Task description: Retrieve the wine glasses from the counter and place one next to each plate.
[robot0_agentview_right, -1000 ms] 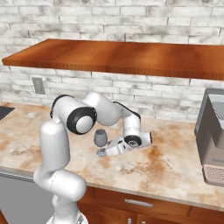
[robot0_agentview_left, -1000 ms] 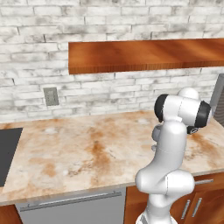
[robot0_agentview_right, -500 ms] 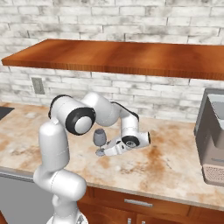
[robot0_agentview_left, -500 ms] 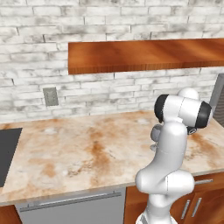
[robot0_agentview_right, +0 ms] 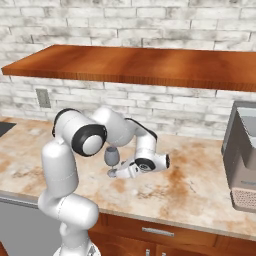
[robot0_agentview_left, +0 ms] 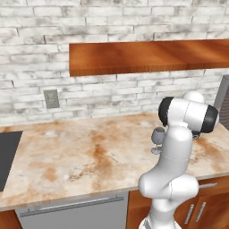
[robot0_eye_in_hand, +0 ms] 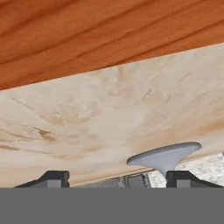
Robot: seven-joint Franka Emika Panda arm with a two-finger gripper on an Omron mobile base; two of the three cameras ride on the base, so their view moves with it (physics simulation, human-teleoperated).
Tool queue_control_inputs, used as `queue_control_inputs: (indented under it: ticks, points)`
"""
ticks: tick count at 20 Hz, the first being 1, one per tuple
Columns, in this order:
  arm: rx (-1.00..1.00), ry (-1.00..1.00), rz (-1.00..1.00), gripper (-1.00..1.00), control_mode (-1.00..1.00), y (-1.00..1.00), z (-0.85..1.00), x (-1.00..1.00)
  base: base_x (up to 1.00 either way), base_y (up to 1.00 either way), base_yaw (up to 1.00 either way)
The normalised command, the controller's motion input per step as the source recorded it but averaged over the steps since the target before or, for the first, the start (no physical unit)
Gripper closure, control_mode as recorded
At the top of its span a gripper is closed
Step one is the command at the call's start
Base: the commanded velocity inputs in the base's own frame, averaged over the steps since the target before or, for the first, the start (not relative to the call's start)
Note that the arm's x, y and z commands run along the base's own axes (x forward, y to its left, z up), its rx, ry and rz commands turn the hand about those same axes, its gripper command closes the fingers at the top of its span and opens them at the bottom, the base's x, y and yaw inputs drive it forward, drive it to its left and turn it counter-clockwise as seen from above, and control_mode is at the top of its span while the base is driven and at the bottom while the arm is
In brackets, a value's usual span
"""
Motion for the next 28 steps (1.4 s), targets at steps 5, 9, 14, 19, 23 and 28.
queue_control_inputs:
  ticks: [5,9,14,19,23,28]
  points:
    - [0.08,0.00,0.03,-1.00,-1.00,0.00,-0.05,-0.22,0.00,0.00,0.00]
    - [0.00,0.00,0.09,-1.00,-1.00,0.00,0.00,-0.12,0.00,0.00,0.00]
    - [0.00,0.00,0.07,-1.00,-1.00,0.02,-0.01,-0.01,0.00,0.00,0.00]
    - [0.01,0.00,0.00,-1.00,-1.00,0.26,-0.27,0.01,0.00,0.00,0.00]
    - [0.09,0.00,-0.01,-1.00,-1.00,0.31,-0.51,0.12,0.00,0.00,0.00]
    - [0.16,-0.04,-0.01,-1.00,-1.00,0.16,-0.43,0.02,0.00,0.00,0.00]
